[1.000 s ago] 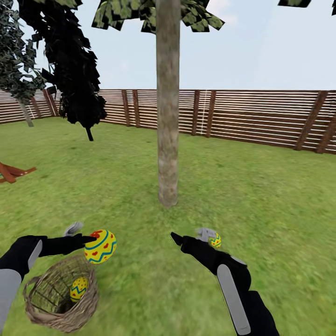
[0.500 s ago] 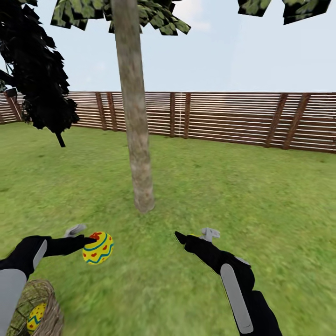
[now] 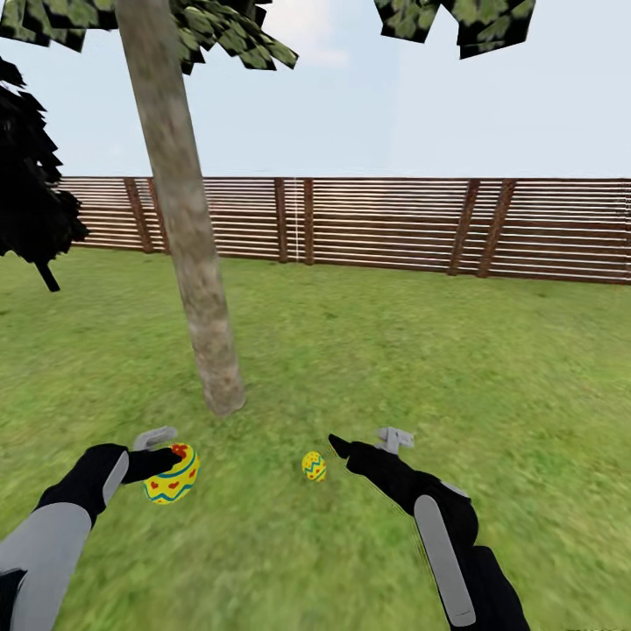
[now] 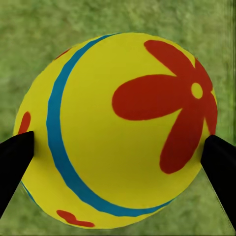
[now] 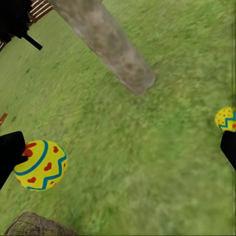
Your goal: Take the three Easter eggs out of the wicker basket on the lawn in the garden, then place them on the lawn next to a single tree (choose any tree) so that all three eggs are next to the same tree and none are left in the basket.
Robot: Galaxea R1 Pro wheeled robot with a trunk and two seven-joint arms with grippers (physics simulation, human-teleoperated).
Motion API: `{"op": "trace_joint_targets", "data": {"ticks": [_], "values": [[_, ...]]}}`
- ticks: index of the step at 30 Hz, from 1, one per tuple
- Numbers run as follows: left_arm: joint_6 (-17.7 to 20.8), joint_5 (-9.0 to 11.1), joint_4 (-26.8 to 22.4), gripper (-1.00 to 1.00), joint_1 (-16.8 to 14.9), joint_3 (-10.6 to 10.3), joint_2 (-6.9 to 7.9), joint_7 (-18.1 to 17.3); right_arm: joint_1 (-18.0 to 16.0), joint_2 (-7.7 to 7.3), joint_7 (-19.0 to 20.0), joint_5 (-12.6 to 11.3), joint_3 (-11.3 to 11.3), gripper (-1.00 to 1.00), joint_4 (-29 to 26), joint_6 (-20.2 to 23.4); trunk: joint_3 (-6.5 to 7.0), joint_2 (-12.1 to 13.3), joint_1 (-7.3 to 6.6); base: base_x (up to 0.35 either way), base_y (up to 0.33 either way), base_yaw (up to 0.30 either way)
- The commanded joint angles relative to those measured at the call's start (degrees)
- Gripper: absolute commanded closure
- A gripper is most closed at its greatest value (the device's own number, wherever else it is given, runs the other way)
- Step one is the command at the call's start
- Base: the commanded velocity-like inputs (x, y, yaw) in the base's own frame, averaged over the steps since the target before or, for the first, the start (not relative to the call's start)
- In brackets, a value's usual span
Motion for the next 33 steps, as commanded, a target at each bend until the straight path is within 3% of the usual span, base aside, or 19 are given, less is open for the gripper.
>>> {"op": "trace_joint_targets", "data": {"ticks": [1,26,33], "values": [[0.37,-0.32,-0.10,1.00,-0.04,0.40,-0.04,-0.37,-0.05,0.02,0.12,0.11,-0.09,-1.00,-0.02,0.32,-0.05,-0.06,0.03,0.213,-0.278,-0.205],[0.19,0.28,-0.10,1.00,0.01,0.40,-0.05,-0.39,-0.05,0.03,0.18,0.16,0.20,-1.00,-0.02,0.27,0.00,-0.06,0.03,0.114,-0.036,-0.025],[0.19,-0.13,-0.10,1.00,0.04,0.40,-0.12,-0.35,-0.05,0.03,0.16,0.16,0.60,-1.00,-0.03,0.27,0.00,-0.06,0.03,0.266,-0.138,0.000]]}}
